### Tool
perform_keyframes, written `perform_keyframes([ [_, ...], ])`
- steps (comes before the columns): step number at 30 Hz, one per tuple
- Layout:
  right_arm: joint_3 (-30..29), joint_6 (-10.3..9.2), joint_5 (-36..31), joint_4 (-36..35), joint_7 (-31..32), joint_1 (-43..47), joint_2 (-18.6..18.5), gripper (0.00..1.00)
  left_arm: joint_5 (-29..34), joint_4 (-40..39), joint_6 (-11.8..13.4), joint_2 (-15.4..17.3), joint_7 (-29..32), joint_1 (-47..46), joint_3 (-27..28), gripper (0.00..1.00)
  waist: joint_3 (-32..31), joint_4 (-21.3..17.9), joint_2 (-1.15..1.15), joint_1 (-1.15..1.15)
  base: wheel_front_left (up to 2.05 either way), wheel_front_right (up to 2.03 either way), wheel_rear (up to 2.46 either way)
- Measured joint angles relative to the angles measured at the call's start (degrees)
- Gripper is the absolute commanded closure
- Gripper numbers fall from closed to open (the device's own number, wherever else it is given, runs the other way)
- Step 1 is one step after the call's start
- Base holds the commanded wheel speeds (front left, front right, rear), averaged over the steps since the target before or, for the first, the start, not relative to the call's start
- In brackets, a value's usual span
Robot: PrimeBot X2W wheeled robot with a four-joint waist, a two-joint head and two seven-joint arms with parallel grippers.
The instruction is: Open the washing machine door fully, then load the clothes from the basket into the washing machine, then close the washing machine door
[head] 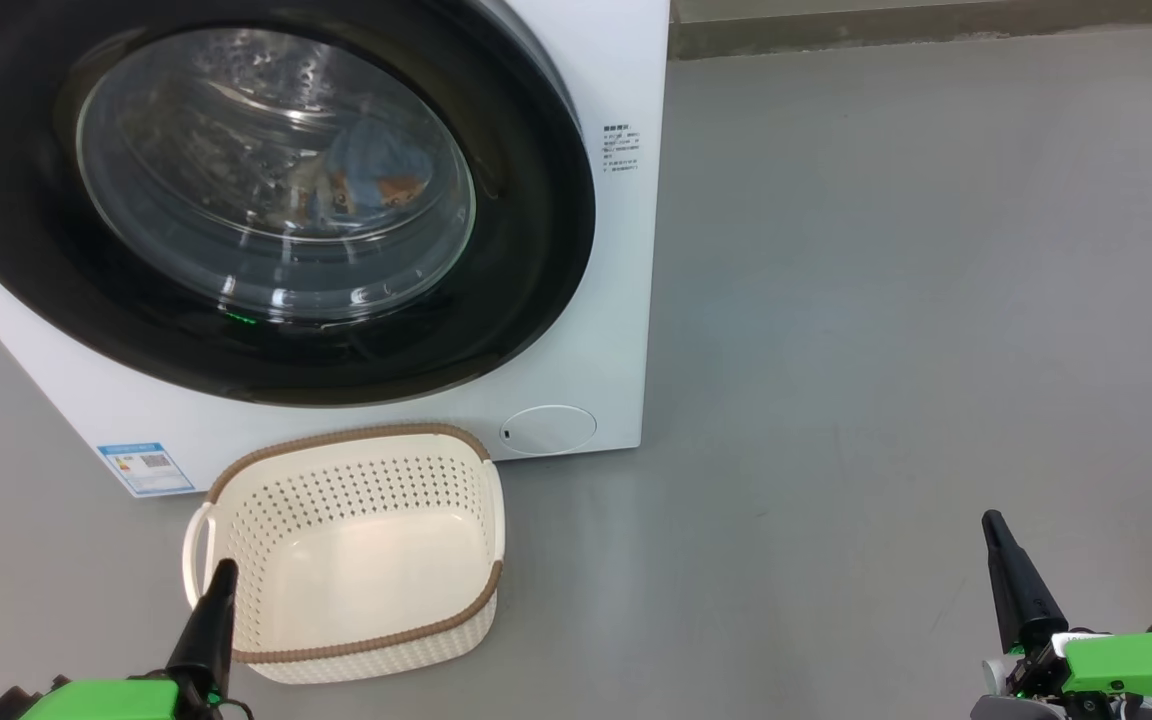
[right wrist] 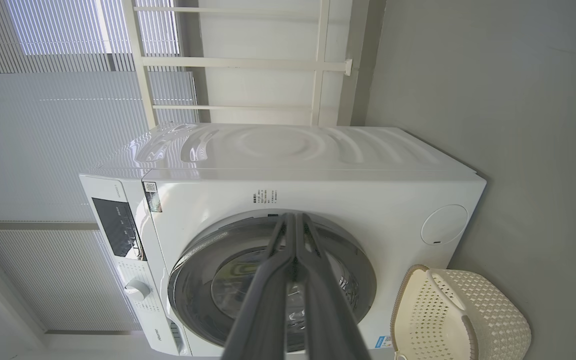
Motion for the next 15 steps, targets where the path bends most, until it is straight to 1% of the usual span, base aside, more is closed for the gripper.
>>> perform_keyframes([
  [15, 0.0, 0.0, 0.0, 0.0, 0.0, 0.0, 0.01, 1.0, 0.0, 0.0, 0.0, 0.09, 0.0, 0.0, 0.0, 1.0, 0.0, 0.0, 0.0, 0.0, 0.0, 0.0, 0.0],
])
